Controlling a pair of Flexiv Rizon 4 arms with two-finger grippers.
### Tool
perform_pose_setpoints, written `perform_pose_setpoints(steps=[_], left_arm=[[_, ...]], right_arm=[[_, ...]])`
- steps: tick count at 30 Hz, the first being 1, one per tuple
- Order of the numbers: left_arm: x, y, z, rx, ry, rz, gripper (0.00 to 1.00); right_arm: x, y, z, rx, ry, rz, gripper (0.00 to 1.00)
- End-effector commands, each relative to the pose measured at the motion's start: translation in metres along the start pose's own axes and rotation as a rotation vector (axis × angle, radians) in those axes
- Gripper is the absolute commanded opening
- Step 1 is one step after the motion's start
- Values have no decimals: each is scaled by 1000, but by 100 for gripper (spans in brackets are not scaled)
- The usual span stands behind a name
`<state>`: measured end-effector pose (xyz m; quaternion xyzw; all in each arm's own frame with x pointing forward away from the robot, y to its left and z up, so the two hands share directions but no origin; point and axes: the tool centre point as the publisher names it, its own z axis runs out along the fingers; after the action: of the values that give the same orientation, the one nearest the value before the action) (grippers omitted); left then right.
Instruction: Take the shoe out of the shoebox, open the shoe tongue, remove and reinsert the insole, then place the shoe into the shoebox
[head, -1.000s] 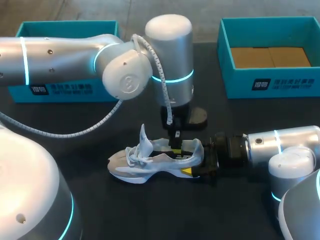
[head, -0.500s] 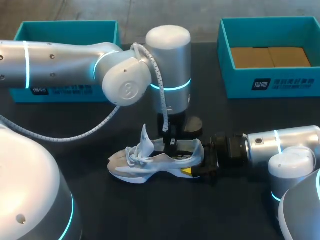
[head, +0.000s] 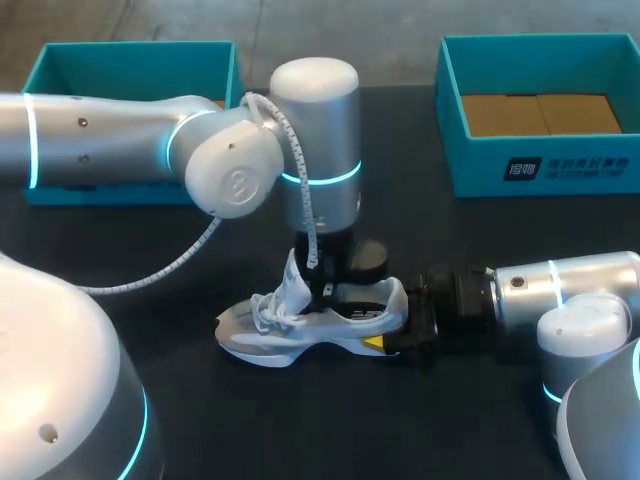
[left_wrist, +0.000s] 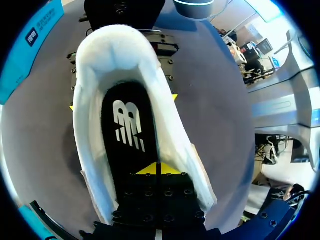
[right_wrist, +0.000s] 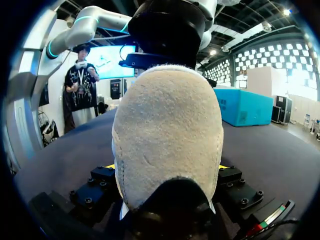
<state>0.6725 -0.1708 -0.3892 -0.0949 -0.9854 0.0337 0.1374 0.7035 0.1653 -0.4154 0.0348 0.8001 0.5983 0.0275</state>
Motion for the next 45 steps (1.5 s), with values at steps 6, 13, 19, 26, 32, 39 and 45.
perform_pose_setpoints(steps=[6,13,19,26,32,39,45], left_arm=[[13,8,2,19,-8,-5,0],[13,7,6,38,-25,-47,7],[10,6,7,54,-54,-89,37],[2,3,12,60,-126,-123,39],[-5,0,18,57,-199,-131,40],[-12,1,27,44,-264,-120,40],[-23,-2,30,20,-370,-123,37]], right_arm=[[1,1,0,3,-1,0,0],[1,1,0,3,-1,0,0],[1,1,0,3,-1,0,0],[1,1,0,3,-1,0,0],[1,1,0,3,-1,0,0],[1,1,0,3,-1,0,0],[1,1,0,3,-1,0,0]])
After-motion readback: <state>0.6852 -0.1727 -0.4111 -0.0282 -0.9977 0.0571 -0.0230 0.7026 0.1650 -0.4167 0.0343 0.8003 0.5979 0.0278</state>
